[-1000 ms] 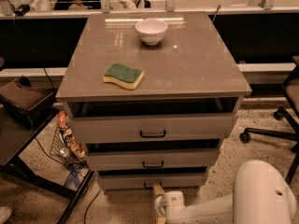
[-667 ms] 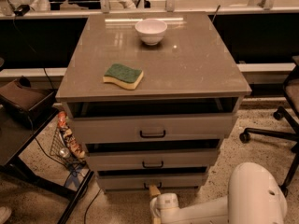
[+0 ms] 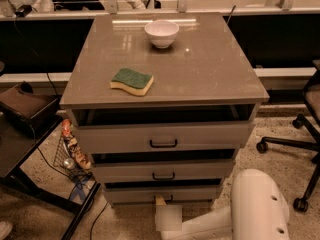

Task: Open bottom drawer

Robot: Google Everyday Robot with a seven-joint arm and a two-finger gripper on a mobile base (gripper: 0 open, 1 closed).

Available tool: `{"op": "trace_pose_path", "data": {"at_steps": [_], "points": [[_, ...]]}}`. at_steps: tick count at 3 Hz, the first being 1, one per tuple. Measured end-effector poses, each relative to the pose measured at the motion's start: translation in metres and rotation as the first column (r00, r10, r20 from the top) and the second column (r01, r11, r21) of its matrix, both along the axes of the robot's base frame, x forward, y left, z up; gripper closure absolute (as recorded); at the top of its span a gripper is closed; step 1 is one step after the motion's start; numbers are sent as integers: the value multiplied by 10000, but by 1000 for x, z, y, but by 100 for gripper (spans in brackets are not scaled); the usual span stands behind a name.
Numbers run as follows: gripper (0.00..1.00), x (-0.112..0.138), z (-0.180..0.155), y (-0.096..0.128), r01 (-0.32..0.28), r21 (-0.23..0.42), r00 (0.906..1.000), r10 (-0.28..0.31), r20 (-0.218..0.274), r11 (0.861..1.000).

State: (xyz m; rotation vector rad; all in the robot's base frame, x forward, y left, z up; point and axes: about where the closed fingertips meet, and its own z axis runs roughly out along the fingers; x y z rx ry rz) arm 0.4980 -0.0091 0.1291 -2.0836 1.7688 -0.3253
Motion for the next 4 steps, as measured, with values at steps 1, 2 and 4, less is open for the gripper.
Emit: {"op": "trace_pose_path", "data": {"at_steps": [1, 2, 4], "points": [[0, 5, -3, -5, 74, -682, 10000, -71, 39, 9976], [0, 6, -12, -13, 138, -1232, 9997, -159, -161, 9923], [49, 3, -23, -21, 164, -1592, 9981, -256, -558, 9871]]}}
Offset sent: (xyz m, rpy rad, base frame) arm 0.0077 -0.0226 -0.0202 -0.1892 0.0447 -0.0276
